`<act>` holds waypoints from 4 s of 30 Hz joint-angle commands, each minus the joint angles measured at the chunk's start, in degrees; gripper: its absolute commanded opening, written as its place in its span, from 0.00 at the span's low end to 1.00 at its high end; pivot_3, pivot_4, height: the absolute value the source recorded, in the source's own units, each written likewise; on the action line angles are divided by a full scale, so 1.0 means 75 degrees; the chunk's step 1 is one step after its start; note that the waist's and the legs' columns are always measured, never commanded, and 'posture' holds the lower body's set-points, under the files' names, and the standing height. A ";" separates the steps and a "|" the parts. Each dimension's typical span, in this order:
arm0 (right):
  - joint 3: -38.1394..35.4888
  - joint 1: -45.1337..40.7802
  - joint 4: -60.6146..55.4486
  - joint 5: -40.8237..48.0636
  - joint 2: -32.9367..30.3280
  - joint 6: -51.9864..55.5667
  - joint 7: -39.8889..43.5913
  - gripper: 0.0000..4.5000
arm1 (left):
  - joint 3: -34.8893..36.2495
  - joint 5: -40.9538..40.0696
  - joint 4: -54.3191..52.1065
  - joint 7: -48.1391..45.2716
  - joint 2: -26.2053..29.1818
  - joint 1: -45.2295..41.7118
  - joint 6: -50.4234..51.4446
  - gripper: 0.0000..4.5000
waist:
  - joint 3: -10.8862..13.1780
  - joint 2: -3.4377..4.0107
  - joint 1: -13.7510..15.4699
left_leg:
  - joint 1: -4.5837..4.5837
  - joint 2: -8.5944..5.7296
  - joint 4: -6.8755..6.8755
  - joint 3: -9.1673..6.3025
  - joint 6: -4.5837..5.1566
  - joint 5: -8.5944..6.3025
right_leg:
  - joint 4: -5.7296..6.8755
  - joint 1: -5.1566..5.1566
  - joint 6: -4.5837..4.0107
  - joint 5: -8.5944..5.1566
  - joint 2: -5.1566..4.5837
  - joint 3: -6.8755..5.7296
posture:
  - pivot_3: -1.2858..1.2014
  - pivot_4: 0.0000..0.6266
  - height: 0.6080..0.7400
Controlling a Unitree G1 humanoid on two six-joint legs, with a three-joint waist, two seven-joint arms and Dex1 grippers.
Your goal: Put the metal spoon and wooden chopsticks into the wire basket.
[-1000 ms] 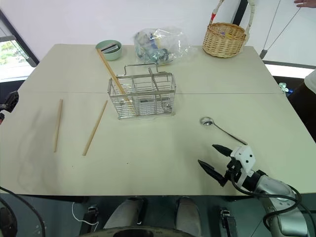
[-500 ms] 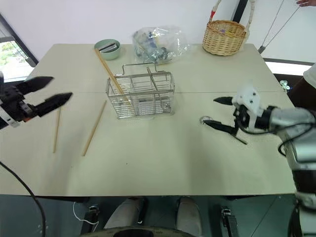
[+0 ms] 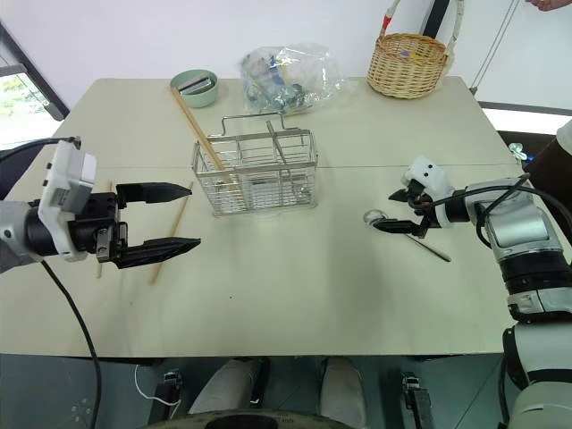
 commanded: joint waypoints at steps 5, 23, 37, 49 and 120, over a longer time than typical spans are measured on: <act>-0.0126 0.0449 0.0236 -0.0370 0.0190 -0.0151 -0.0387 0.99 | -0.0007 -0.0047 -0.0037 0.0162 0.0090 -0.0393 -0.0015 1.00 | 0.0001 0.0001 0.0004 | 0.0003 0.0000 0.0003 0.0002 0.0000 0.0000 | 0.0005 0.0000 0.0003 0.0002 0.0002 0.0004 | 0.52 0.24 0.64; -0.0670 0.0544 0.0749 -0.0420 0.0629 -0.0550 -0.0901 0.01 | -0.0090 -0.0098 0.0251 0.0383 0.0040 -0.1004 0.0065 1.00 | -0.0011 -0.0016 -0.0009 | 0.0017 0.0001 0.0011 0.0008 0.0000 0.0001 | 0.0017 0.0010 0.0009 0.0006 0.0008 0.0014 | 0.52 0.24 0.64; -0.2470 -0.2263 -0.2520 0.2025 0.3142 0.1101 -0.3641 0.01 | 0.0457 0.0133 0.0497 0.1205 -0.0421 -0.0853 -0.0236 1.00 | -0.0011 -0.0017 -0.0159 | 0.0015 0.0054 0.0001 0.0029 -0.0006 0.0001 | 0.0017 -0.0014 -0.0003 0.0020 0.0065 0.0044 | 0.52 0.24 0.64; -0.2067 -0.3360 -0.0870 0.1791 0.5507 -0.0336 -0.4886 0.01 | 0.0724 0.0113 0.0400 0.1397 -0.0377 -0.0687 -0.0264 1.00 | -0.0007 -0.0012 -0.0228 | 0.0008 0.0083 -0.0001 0.0047 -0.0032 0.0012 | 0.0041 -0.0062 -0.0059 0.0057 0.0120 0.0091 | 0.52 0.24 0.64; -0.3091 0.1839 -0.7076 0.5990 0.0661 0.2846 -0.2051 0.88 | -0.0993 0.5494 1.2111 0.5686 -0.1794 -0.5278 -0.0545 1.00 | -0.0037 -0.0120 -0.0001 | 0.0000 0.0106 0.0009 0.0116 -0.0024 0.0005 | 0.0030 -0.0084 -0.0019 0.0098 0.0117 0.0117 | 0.52 0.24 0.64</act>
